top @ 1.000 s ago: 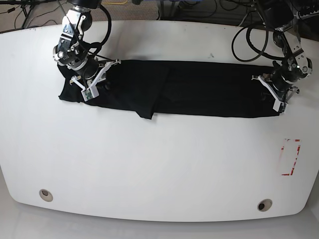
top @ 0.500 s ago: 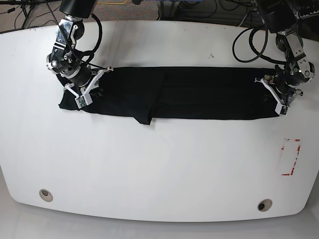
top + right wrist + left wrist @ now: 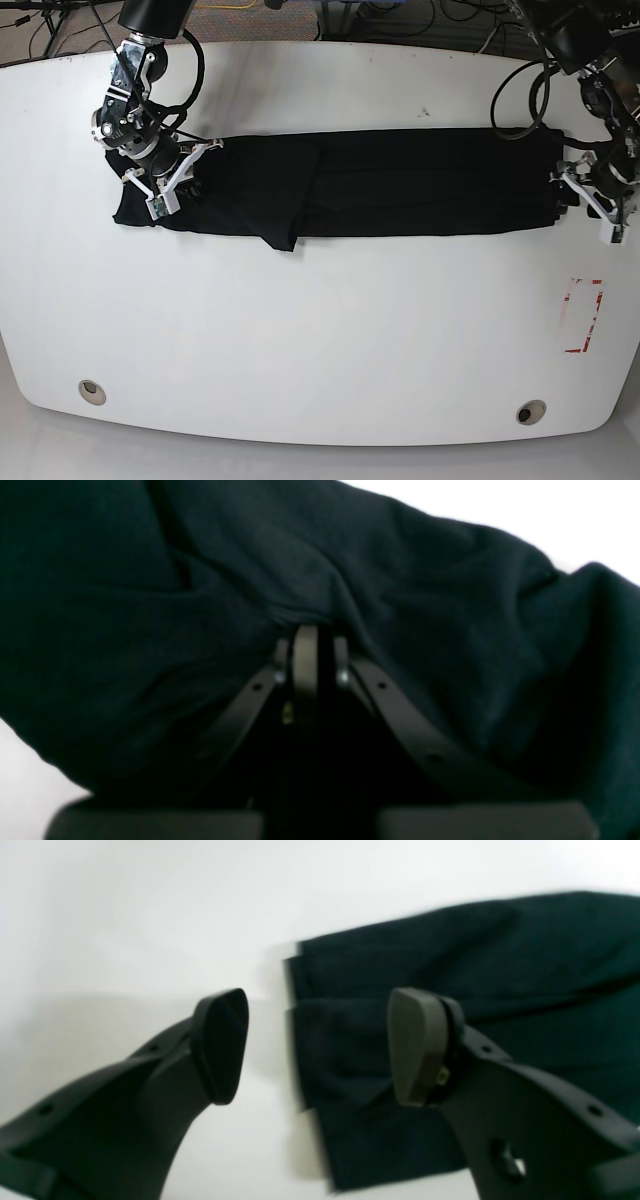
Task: Fold the T-shirt properly
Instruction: 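Slide the left gripper along the strip end and pinch the fabric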
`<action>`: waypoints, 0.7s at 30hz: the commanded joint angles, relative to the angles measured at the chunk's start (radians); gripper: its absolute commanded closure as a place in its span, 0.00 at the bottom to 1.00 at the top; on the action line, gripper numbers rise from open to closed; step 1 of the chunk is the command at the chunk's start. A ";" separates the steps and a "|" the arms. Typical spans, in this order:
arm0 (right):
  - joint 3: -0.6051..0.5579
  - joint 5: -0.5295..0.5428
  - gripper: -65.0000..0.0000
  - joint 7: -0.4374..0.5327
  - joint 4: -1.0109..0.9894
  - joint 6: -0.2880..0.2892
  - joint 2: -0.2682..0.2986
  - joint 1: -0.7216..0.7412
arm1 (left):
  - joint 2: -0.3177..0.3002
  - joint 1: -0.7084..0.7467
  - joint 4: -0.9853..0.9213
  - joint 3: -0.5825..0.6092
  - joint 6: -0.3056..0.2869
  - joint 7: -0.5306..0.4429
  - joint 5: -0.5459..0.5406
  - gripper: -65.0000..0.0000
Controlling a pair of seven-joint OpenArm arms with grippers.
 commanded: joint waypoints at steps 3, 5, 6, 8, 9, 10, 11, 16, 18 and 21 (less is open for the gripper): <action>0.005 -0.033 0.94 -0.028 0.009 -0.012 0.010 0.003 | -0.062 -0.010 -0.087 -0.010 -0.001 -0.012 -0.115 0.36; 0.005 -0.033 0.94 -0.028 0.009 -0.012 0.010 0.003 | -0.076 -0.010 -0.132 -0.010 -0.001 -0.012 -0.140 0.36; 0.005 -0.033 0.94 -0.028 0.009 -0.012 0.010 0.003 | -0.084 -0.010 -0.168 -0.009 -0.001 -0.012 -0.158 0.36; 0.005 -0.033 0.94 -0.028 0.009 -0.012 0.008 0.003 | -0.093 -0.010 -0.219 -0.009 -0.001 -0.012 -0.178 0.36; 0.005 -0.033 0.94 -0.028 0.009 -0.012 0.008 0.003 | -0.096 -0.010 -0.239 -0.009 -0.001 -0.012 -0.184 0.36; 0.005 -0.033 0.94 -0.028 0.009 -0.012 0.008 0.003 | -0.096 -0.010 -0.257 -0.009 -0.001 -0.012 -0.190 0.36; 0.005 -0.033 0.94 -0.028 0.009 -0.012 0.008 0.003 | -0.096 -0.010 -0.274 -0.007 -0.001 -0.012 -0.195 0.36; 0.005 -0.019 0.94 -0.028 0.009 -0.012 0.008 0.001 | -0.096 0.009 -0.310 0.019 -0.001 -0.012 -0.198 0.37; 0.005 0.001 0.94 -0.028 0.009 -0.012 0.008 0.000 | -0.096 0.015 -0.310 0.048 -0.001 -0.012 -0.198 0.37; 0.005 0.036 0.94 -0.028 0.010 -0.012 0.010 -0.002 | -0.091 0.018 -0.310 0.094 -0.001 -0.012 -0.198 0.37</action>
